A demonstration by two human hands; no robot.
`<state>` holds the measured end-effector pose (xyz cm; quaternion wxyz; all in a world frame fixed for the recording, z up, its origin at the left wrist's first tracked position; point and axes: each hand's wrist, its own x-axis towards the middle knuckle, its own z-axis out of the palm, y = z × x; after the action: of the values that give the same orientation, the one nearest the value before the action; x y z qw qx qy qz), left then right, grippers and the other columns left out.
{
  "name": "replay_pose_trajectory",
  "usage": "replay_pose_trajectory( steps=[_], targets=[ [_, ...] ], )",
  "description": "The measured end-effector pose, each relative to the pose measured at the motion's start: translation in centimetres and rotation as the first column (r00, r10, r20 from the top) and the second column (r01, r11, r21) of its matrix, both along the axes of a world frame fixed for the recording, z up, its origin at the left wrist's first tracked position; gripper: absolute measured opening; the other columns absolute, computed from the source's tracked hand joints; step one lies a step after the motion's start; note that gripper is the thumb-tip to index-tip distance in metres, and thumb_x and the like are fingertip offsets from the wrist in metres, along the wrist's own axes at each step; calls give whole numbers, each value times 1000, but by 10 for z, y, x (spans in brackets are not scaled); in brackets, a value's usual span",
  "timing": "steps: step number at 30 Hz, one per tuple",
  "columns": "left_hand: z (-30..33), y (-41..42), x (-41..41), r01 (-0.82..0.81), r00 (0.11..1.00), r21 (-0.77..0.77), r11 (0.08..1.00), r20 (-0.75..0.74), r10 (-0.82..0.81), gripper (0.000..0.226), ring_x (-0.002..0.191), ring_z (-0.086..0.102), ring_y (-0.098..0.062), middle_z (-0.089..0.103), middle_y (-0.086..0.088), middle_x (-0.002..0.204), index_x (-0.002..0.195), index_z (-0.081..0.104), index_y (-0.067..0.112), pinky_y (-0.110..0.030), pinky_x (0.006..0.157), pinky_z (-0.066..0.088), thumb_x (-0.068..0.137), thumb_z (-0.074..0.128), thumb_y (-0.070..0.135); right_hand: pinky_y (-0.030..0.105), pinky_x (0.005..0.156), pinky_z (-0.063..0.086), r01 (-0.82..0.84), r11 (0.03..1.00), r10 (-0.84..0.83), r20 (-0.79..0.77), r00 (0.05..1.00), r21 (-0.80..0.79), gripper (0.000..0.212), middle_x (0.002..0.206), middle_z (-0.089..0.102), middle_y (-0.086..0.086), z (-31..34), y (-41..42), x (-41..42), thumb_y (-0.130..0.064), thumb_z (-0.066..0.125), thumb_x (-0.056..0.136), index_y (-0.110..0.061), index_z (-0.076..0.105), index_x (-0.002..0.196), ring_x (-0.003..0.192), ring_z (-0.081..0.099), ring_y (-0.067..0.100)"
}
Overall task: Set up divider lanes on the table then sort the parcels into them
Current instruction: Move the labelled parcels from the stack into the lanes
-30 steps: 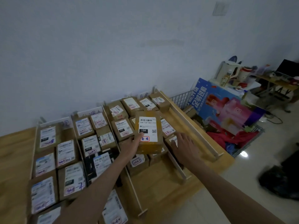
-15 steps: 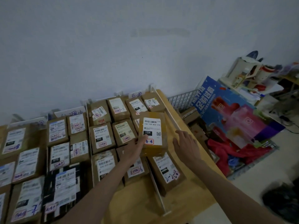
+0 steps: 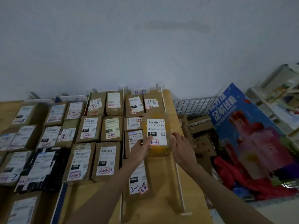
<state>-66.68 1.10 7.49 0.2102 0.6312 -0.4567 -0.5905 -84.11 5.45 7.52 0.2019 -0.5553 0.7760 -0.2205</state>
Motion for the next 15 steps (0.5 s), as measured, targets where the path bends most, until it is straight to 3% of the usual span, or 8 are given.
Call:
replay_pose_trajectory(
  steps=[5, 8, 12, 15],
  targets=[
    [-5, -1, -31, 12, 1000, -16, 1000, 27, -12, 40, 92, 58, -5, 66, 13, 99, 110, 55, 34, -30, 86, 42, 90, 48, 68, 44, 77, 59, -7, 998, -6, 224, 975, 57, 52, 112, 64, -6, -11, -12, -17, -67, 30, 96, -29, 44, 128, 94, 65, 14],
    [-12, -13, -42, 16, 1000, -8, 1000, 25, -16, 30, 89, 57, -1, 64, 20, 93, 107, 54, 39, -27, 86, 38, 91, 50, 64, 41, 77, 61, 36, 997, -64, 432, 900, 74, 55, 116, 64, -4, -19, -27, -26, -54, 52, 95, -19, 44, 136, 94, 67, 13],
    [-28, -34, -42, 62, 997, -33, 998, 50, -60, 47, 102, 63, -11, 69, 7, 109, 112, 60, 35, -23, 81, 46, 87, 47, 72, 38, 78, 62, 42, 989, -114, 566, 817, 139, 48, 119, 63, 1, -29, -45, -34, -39, 55, 99, -13, 43, 137, 96, 66, 14],
    [-34, -51, -39, 48, 997, -89, 995, 61, -42, 57, 94, 65, -11, 72, 3, 102, 107, 69, 25, -26, 83, 51, 95, 33, 68, 38, 79, 61, 30, 981, -145, 622, 770, 192, 48, 122, 62, 5, -39, -57, -35, -40, 51, 101, -12, 42, 139, 102, 65, 18]
  ],
)
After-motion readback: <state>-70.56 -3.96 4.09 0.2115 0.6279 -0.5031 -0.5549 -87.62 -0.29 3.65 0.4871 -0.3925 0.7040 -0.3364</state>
